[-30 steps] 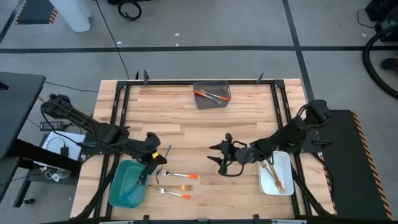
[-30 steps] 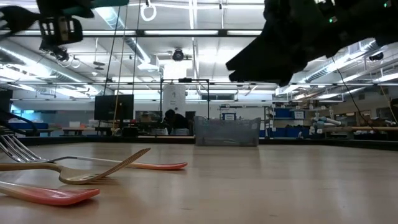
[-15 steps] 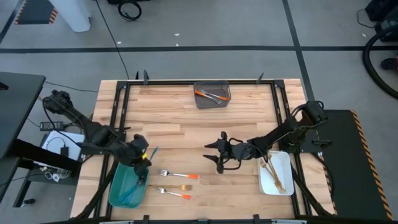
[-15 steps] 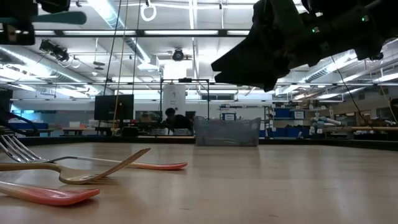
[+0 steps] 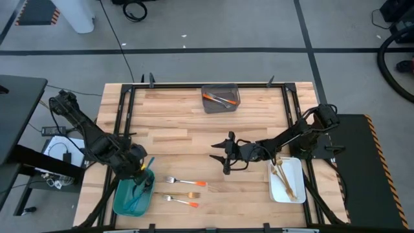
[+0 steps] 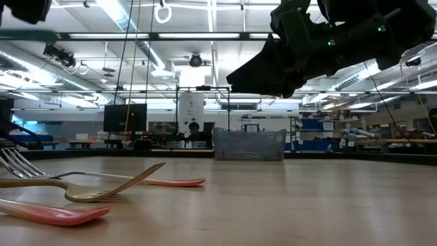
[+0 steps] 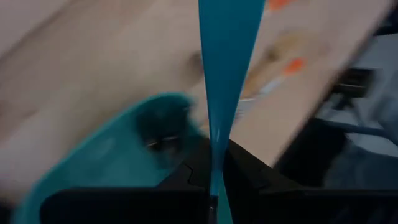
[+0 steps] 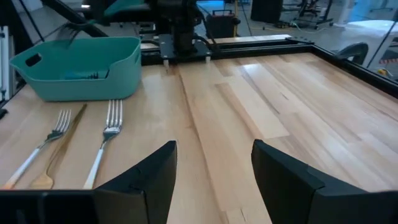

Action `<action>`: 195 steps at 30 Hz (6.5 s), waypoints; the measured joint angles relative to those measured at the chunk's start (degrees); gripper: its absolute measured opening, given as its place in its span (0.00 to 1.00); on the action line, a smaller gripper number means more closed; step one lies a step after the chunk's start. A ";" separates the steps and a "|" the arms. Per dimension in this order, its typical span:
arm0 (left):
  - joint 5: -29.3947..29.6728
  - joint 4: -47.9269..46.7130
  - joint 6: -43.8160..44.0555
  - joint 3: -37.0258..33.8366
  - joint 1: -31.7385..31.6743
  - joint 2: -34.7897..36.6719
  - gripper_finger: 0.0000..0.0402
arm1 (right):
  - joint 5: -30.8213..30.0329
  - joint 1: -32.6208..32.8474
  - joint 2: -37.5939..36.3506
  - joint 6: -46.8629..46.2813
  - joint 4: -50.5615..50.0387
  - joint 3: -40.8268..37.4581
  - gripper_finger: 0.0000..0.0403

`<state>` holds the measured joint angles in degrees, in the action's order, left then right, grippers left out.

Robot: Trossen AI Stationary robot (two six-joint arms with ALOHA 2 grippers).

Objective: Sort silverware by color (type)
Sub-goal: Put the blue fork into the green bin, then put the orange fork into the black bin

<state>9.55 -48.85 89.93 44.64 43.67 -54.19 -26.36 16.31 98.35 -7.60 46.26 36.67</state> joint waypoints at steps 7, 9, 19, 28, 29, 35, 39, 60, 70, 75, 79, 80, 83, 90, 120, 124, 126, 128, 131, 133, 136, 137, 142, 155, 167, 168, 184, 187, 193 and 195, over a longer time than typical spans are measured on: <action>0.14 -8.69 10.30 -0.04 3.35 -0.11 0.08 | 0.97 -1.12 0.00 0.29 0.00 0.00 0.53; 0.22 -9.37 12.24 -0.04 4.18 -0.13 0.08 | 0.97 -1.17 0.00 0.29 0.00 0.00 0.53; 0.43 -9.52 17.44 -0.04 7.49 -2.09 0.08 | 0.97 -1.17 -0.02 0.25 -0.02 0.00 0.53; -0.23 -9.30 17.19 -0.04 9.00 -6.69 0.08 | 0.87 -1.19 -0.04 0.11 0.00 0.00 0.53; -0.25 -9.27 17.22 -0.04 9.19 -7.00 0.08 | 0.82 -1.19 -0.04 0.11 0.00 0.00 0.53; -2.66 -6.27 17.36 -0.04 9.98 -8.60 0.08 | 0.71 -1.17 -0.04 -0.15 -0.02 0.00 0.53; -7.37 -4.50 17.19 -0.04 10.32 -10.20 0.08 | 0.66 -1.22 -0.05 -0.17 -0.02 0.00 0.53; -10.28 -3.49 17.18 -0.04 11.11 -14.10 0.19 | 0.60 -1.35 -0.07 -0.30 -0.02 0.00 0.53; -10.10 -3.07 17.22 -0.04 11.11 -14.09 0.28 | 0.90 -1.46 -0.07 -0.30 -0.02 0.00 0.53; -9.94 0.62 14.99 0.02 11.08 -14.01 0.28 | 0.95 -1.46 -0.07 -0.30 -0.02 0.00 0.53; -7.81 1.31 11.56 2.45 10.48 -13.99 0.28 | 0.93 -1.50 -0.07 -0.31 -0.02 0.00 0.53; -6.79 1.14 10.80 3.11 10.25 -13.99 0.28 | 0.93 -1.50 -0.07 -0.31 -0.02 0.00 0.53; -3.68 1.07 7.48 4.97 9.56 -13.99 0.27 | 0.93 -1.50 -0.07 -0.38 -0.02 0.00 0.53; 3.38 1.74 0.28 7.10 6.94 -13.99 0.27 | 1.41 -1.50 -0.07 -1.44 -0.02 0.00 0.53; 9.24 19.41 -35.32 7.07 -8.91 -19.29 0.27 | 5.49 1.77 -0.07 -8.21 -5.70 0.00 0.53; 7.50 22.99 -38.52 7.06 -10.29 -21.90 0.27 | 5.45 2.67 -0.07 -10.15 -6.74 0.00 0.53; 6.72 23.97 -39.47 7.06 -10.98 -23.15 0.27 | 5.43 3.15 -0.07 -10.79 -7.26 -0.01 0.53; 5.84 25.20 -40.63 7.06 -11.55 -24.48 0.27 | 5.43 3.67 -0.07 -10.88 -7.28 -0.02 0.53; 4.91 27.02 -42.45 7.06 -12.19 -26.70 0.27 | 5.32 4.50 -0.07 -10.90 -7.26 -0.02 0.53; 4.69 29.03 -43.95 7.06 -12.47 -28.37 0.27 | 5.30 5.07 -0.07 -10.91 -7.14 -0.02 0.53; 4.61 31.49 -46.17 7.06 -12.45 -30.69 0.27 | 5.13 6.00 -0.07 -10.92 -7.12 -0.02 0.53; 4.60 32.18 -46.88 7.06 -12.45 -31.43 0.27 | 4.94 6.34 -0.07 -10.92 -7.10 -0.02 0.53; 3.14 33.37 -47.17 7.06 -13.30 -34.49 0.27 | 3.36 7.66 -0.07 -10.94 -7.12 -0.02 0.53; 0.80 35.58 -48.73 7.07 -14.33 -38.56 0.27 | 3.31 9.36 -0.07 -12.27 -7.94 -0.02 0.53; 0.77 35.49 -52.62 7.06 -14.20 -43.42 0.27 | 1.93 9.54 -0.07 -13.28 -9.16 -0.02 0.53; 0.93 35.74 -53.23 7.06 -14.18 -43.84 0.27 | 1.93 9.54 -0.07 -13.28 -9.29 -0.02 0.53; 3.55 27.82 -55.33 7.11 -13.78 -45.31 0.27 | 1.80 9.54 -0.07 -13.28 -10.05 -0.02 0.53; 4.18 26.62 -55.30 7.14 -13.78 -45.31 0.27 | 1.80 9.54 -0.07 -13.28 -10.05 -0.02 0.53; 5.05 25.70 -55.25 7.17 -13.78 -45.31 0.27 | 1.80 9.54 -0.07 -13.31 -10.10 -0.02 0.53; 5.07 25.62 -55.25 7.17 -13.78 -45.29 0.26 | 1.80 9.54 -0.07 -13.31 -10.10 -0.02 0.53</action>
<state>14.62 -23.23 34.68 51.81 29.89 -99.48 -24.56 25.85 98.28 -20.91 36.16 36.64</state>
